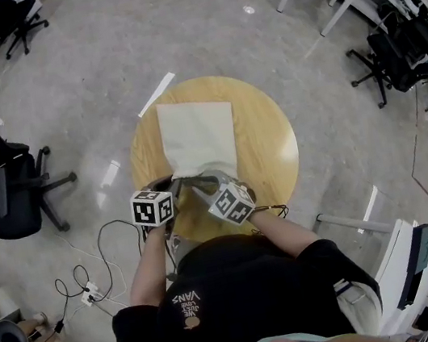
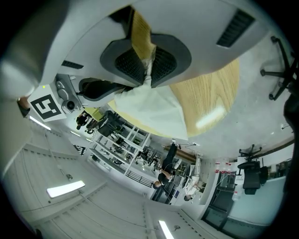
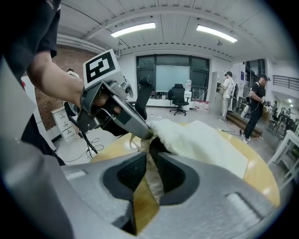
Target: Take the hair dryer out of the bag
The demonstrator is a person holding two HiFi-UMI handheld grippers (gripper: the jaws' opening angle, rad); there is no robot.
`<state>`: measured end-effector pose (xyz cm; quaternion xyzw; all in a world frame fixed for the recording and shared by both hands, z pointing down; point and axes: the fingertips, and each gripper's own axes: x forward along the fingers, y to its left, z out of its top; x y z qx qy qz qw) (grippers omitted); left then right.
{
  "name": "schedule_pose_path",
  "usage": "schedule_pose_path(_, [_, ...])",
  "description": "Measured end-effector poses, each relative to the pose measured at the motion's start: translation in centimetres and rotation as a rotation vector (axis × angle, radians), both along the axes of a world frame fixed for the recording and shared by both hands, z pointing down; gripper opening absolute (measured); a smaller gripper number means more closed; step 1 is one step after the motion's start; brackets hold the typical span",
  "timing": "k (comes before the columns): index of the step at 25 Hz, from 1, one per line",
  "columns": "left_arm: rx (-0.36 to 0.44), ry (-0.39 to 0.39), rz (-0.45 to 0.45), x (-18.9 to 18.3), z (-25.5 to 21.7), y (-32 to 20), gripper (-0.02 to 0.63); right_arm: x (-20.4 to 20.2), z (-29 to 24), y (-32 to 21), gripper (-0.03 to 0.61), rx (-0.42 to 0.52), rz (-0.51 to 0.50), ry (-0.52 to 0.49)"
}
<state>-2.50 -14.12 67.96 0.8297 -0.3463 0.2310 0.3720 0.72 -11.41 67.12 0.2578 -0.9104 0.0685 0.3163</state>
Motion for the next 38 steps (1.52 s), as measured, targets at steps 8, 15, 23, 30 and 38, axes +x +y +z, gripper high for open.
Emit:
schedule_pose_path(8, [-0.006,-0.005,0.02,0.5,0.2,0.0,0.051,1.4,-0.1,-1.2,0.097,0.036,0.008,0.054])
schedule_pose_path(15, [-0.029,0.005,0.019,0.3,0.2,0.0,0.051,2.5,-0.9,-2.9,0.117,0.081,0.003,0.096])
schedule_pose_path(23, [-0.039,0.013,0.016,0.8,0.1,-0.1,0.051,2.5,0.0,-3.1,0.216,0.096,-0.118,0.191])
schedule_pose_path(30, [-0.041,0.01,0.01,1.0,0.2,-0.3,0.051,2.7,0.4,-3.7,0.244,0.1,-0.174,0.238])
schedule_pose_path(38, [-0.053,0.005,0.007,1.0,0.4,-0.4,0.052,3.0,1.5,-3.3,0.31,0.031,-0.291,0.311])
